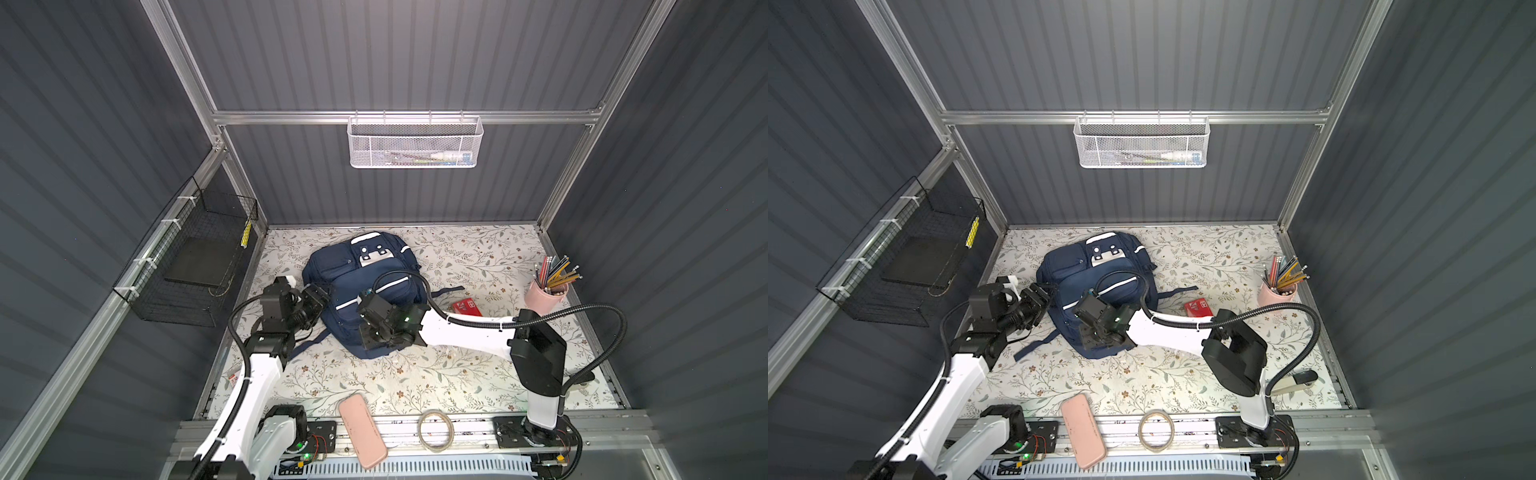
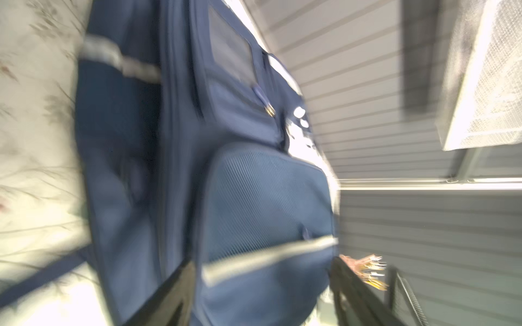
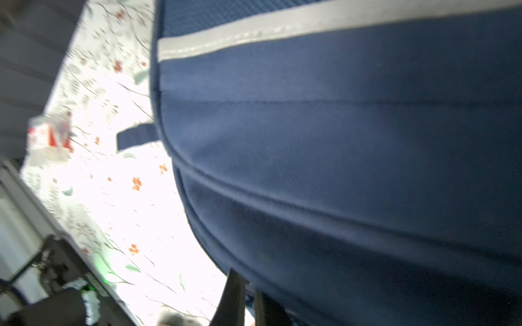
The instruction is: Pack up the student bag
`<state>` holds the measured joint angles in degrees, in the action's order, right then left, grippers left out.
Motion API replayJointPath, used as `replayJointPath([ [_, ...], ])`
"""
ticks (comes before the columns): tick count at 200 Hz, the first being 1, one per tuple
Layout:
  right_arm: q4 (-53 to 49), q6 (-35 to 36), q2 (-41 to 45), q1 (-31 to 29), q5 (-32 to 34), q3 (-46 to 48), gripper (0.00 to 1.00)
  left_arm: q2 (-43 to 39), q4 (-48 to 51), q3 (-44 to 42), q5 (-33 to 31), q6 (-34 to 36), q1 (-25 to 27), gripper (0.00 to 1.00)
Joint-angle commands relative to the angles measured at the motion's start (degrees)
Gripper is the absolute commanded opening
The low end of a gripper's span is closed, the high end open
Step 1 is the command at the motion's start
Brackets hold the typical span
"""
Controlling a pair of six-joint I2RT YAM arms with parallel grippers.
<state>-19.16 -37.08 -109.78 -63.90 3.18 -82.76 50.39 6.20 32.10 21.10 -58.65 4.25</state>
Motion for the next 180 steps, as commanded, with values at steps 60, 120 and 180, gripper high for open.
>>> replayJointPath([
  [60, 7.02, -1.55, 0.74, -1.16, -1.46, 1.44, 0.0, 4.26, -5.04, -8.18, -3.87, -12.63, 11.66, 0.65],
  [120, 7.13, -2.95, 6.08, -0.09, -0.42, 9.47, 0.0, 5.42, 0.37, -4.85, -9.48, -7.85, 11.74, 0.07],
  [180, 2.17, -2.74, 14.84, 4.81, 5.18, 21.35, 0.0, 5.02, 2.04, -4.68, -10.25, -6.34, 11.66, 0.0],
])
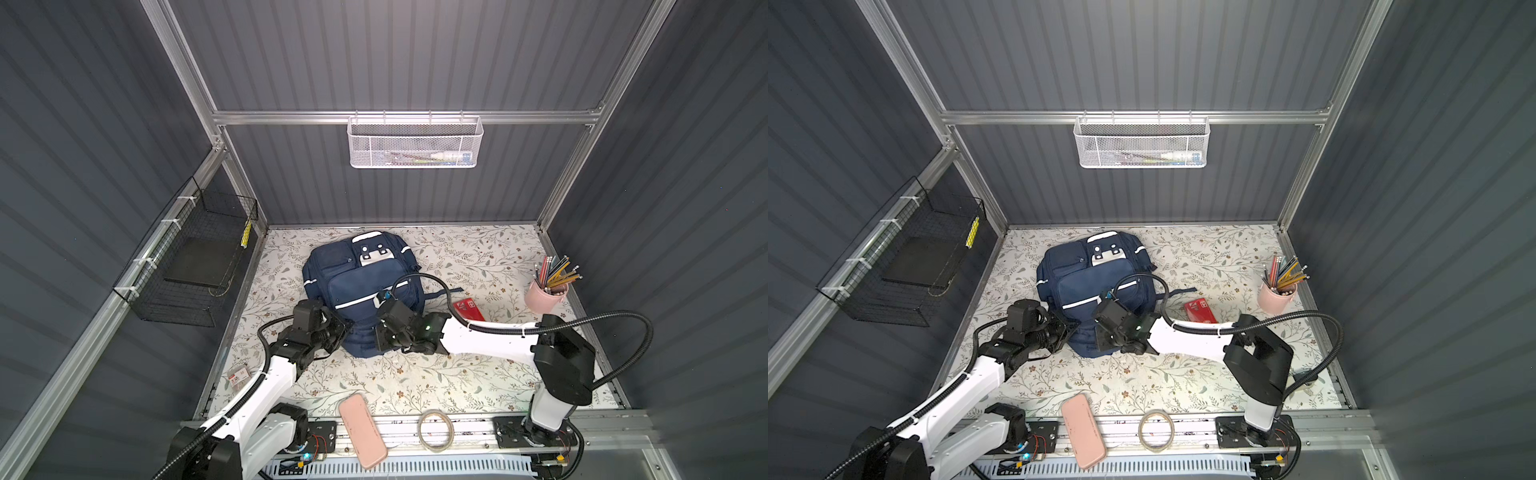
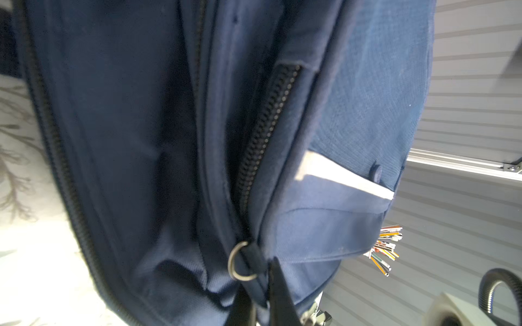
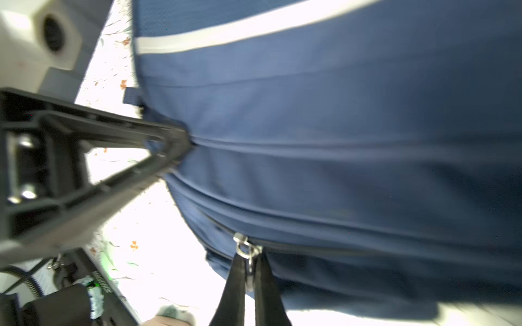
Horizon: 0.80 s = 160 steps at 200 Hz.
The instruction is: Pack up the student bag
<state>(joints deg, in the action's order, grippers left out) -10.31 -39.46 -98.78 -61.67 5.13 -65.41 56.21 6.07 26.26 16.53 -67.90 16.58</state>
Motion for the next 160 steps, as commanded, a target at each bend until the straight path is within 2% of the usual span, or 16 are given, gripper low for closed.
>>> replayJointPath([
  [1, -6.67, -0.4, 3.99, 2.86, 3.14, 4.25, 0.0, -0.82, 2.23, 1.16, -5.7, 2.97, -0.67, 0.0],
  [41, -4.63, 3.63, 8.16, 13.47, -0.55, 10.2, 0.0, -2.4, 4.15, 1.8, -6.09, 4.06, -0.85, 0.0],
  [90, -5.99, 9.87, 5.6, 22.73, -1.78, 5.3, 0.0, -4.06, 6.03, 2.27, -5.99, 4.43, -0.85, 0.0],
  [133, -7.7, 11.69, 6.41, 21.42, -2.34, 4.13, 0.0, -3.12, 5.81, 2.96, -6.79, 5.83, -1.02, 0.0],
  [160, -11.51, 11.74, 9.34, 15.66, 3.34, 5.29, 0.0, -0.65, 5.71, 5.02, -7.65, 7.79, -1.78, 0.07],
])
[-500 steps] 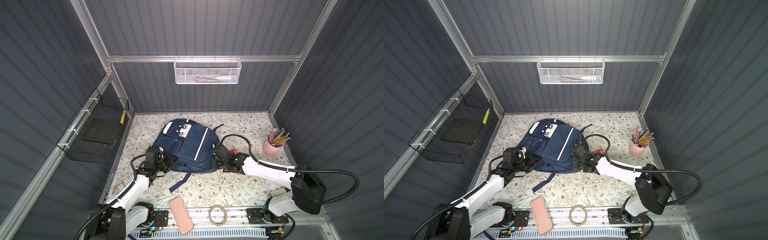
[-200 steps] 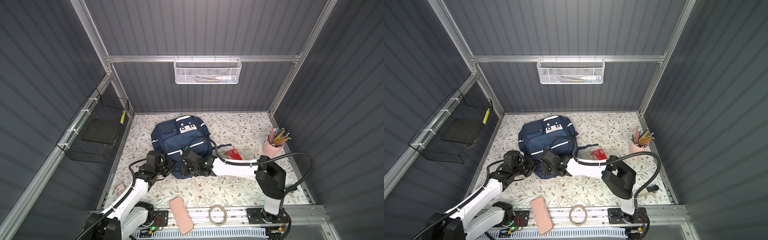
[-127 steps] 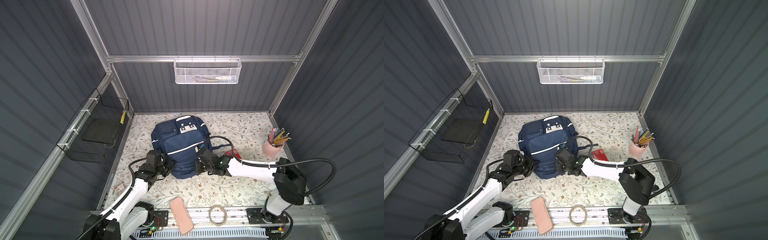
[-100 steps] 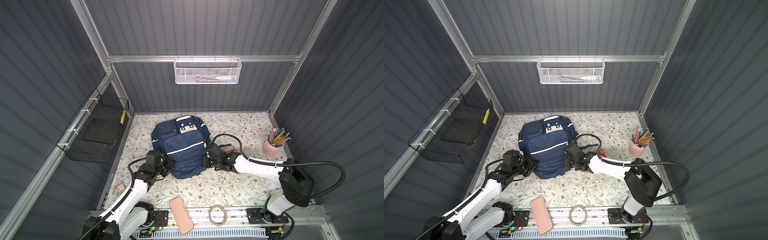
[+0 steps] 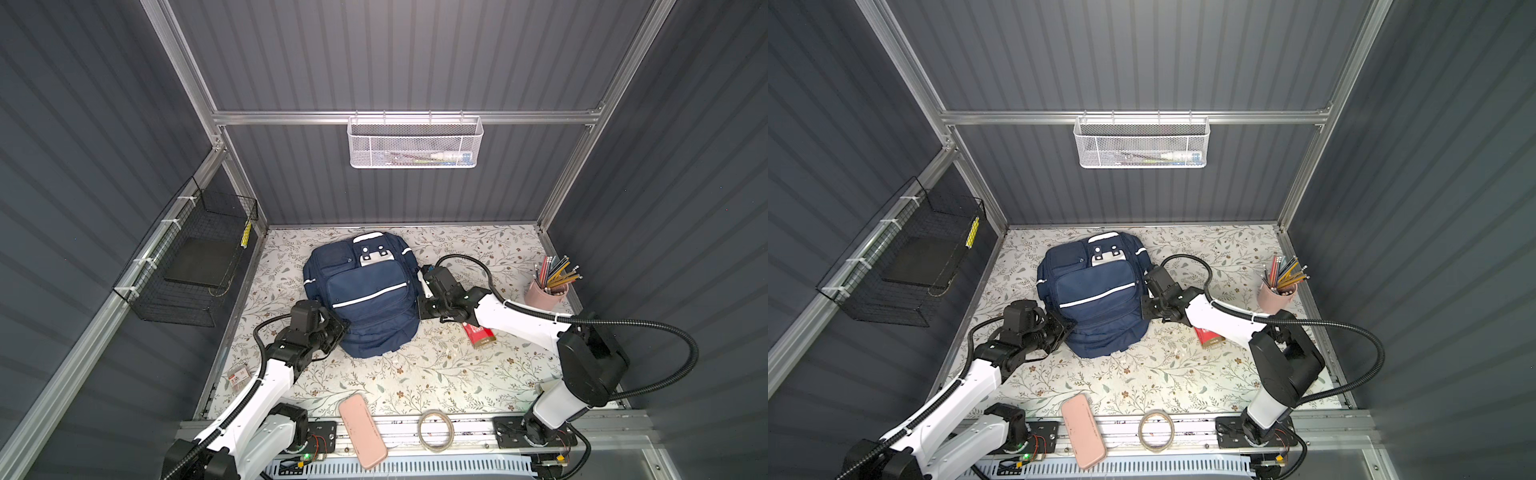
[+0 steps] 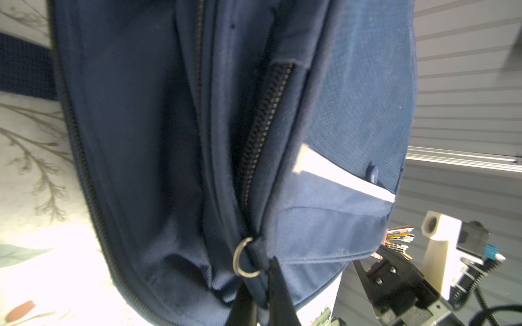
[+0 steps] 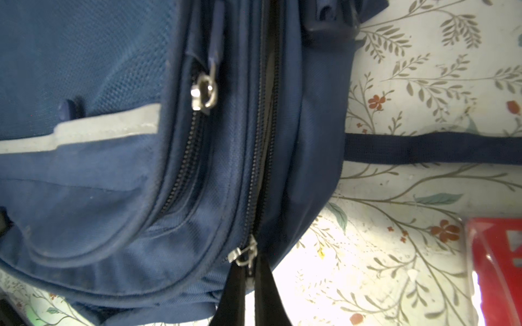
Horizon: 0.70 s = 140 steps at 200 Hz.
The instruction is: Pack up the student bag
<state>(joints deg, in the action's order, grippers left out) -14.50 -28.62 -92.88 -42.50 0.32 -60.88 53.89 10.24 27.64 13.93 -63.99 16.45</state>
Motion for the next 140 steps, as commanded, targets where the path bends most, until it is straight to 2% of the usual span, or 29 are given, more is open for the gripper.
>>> replayJointPath([
  [1, -7.39, 0.92, 3.47, -3.8, 8.35, 0.72, 0.0, 1.8, 1.58, 3.78, -5.1, 4.01, -1.71, 0.08],
  [23, -14.62, 1.1, 1.6, -10.8, 15.65, -2.75, 0.0, 4.23, 1.46, 6.66, -4.78, 7.0, -3.4, 0.08],
  [41, -16.69, -1.62, 0.0, -14.28, 15.78, -4.93, 0.0, 5.99, 2.5, 9.64, -3.47, 9.31, -6.25, 0.09],
  [51, -14.29, -2.99, -0.15, -15.82, 13.72, -4.9, 0.0, 6.88, 1.2, 10.28, -2.35, 10.37, -8.32, 0.27],
  [64, -10.76, -5.33, -1.07, -17.14, 11.32, -5.55, 0.0, 8.98, 0.44, 11.27, 0.4, 10.76, -10.71, 0.58],
  [69, -9.51, -6.04, -1.85, -17.24, 10.1, -6.16, 0.0, 9.98, 0.82, 12.02, 1.85, 11.08, -11.36, 0.64],
  [76, -8.17, -6.76, -3.11, -17.25, 8.48, -7.27, 0.0, 10.75, 2.07, 13.23, 3.51, 11.56, -11.82, 0.68],
  [85, -5.4, -6.76, -4.84, -17.56, 6.86, -9.18, 0.0, 10.31, 5.2, 14.62, 2.8, 11.23, -11.88, 0.69],
  [92, -3.47, -5.84, -6.12, -18.12, 5.99, -10.67, 0.0, 9.15, 8.59, 15.23, 1.76, 9.94, -11.88, 0.65],
  [109, -3.02, -4.43, -10.04, -19.16, 4.94, -15.99, 0.0, 4.48, 11.25, 13.88, 3.06, 5.79, -11.88, 0.64],
  [124, -3.7, -3.98, -12.84, -19.98, 4.46, -19.82, 0.0, -0.86, 9.06, 9.84, 6.57, -0.87, -10.87, 0.64],
  [140, -2.53, -3.64, -13.73, -20.92, 4.01, -20.76, 0.0, -5.79, 4.05, 3.6, 6.02, -8.92, -7.5, 0.62],
])
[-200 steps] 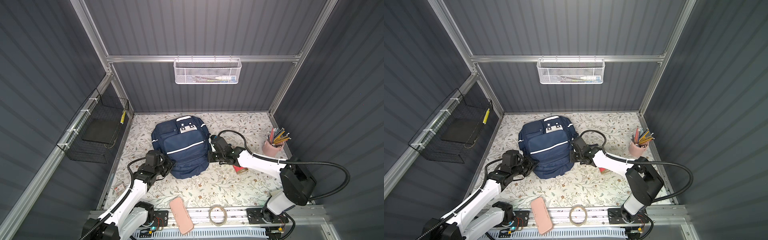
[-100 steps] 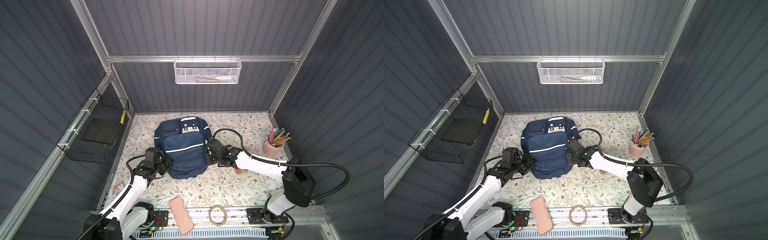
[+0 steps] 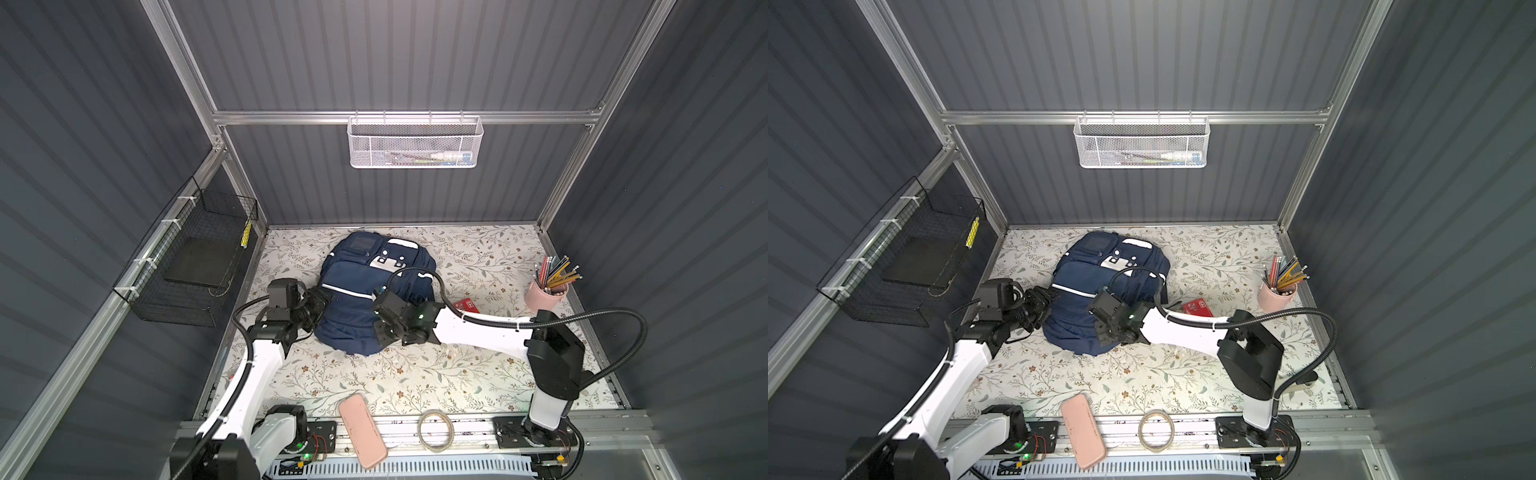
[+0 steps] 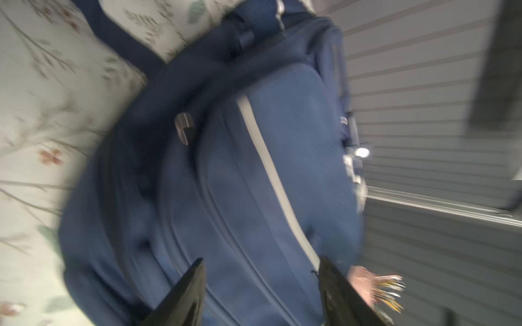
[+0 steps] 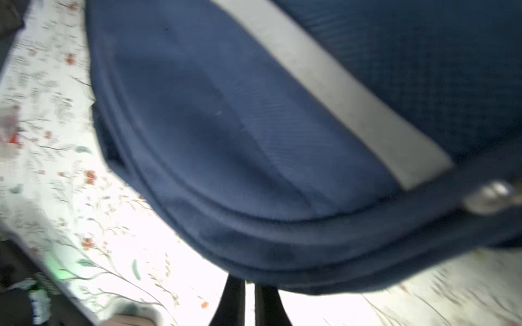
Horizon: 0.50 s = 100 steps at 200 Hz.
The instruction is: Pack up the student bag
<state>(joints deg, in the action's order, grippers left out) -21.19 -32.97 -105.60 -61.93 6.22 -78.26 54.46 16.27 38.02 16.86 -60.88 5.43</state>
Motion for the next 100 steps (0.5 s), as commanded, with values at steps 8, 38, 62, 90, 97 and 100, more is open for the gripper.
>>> replayJointPath([
  [8, 4.48, 0.53, -1.23, -1.76, -2.14, -3.4, 0.0, -7.69, -4.67, -9.33, 0.82, -15.14, 6.12, 0.62],
  [38, 5.22, 0.21, -1.04, -2.3, -4.0, -2.33, 0.0, -4.48, -8.82, -11.17, -6.28, -17.53, 12.89, 0.61],
  [62, 6.46, 0.27, 0.27, -2.84, -4.37, -0.32, 0.0, 0.58, -11.18, -10.21, -7.83, -16.46, 12.84, 0.56],
  [90, 7.57, 0.75, 0.75, -2.93, -6.1, 1.58, 0.0, 5.73, -15.52, -9.16, -6.29, -15.38, 12.86, 0.2],
  [97, 7.58, 0.74, 0.88, -2.93, -6.22, 2.19, 0.0, 5.98, -14.96, -8.89, -6.32, -15.13, 12.9, 0.12],
  [100, 7.58, 0.75, 1.1, -2.85, -6.12, 2.4, 0.0, 5.98, -14.9, -9.0, -6.32, -15.03, 12.9, 0.09],
])
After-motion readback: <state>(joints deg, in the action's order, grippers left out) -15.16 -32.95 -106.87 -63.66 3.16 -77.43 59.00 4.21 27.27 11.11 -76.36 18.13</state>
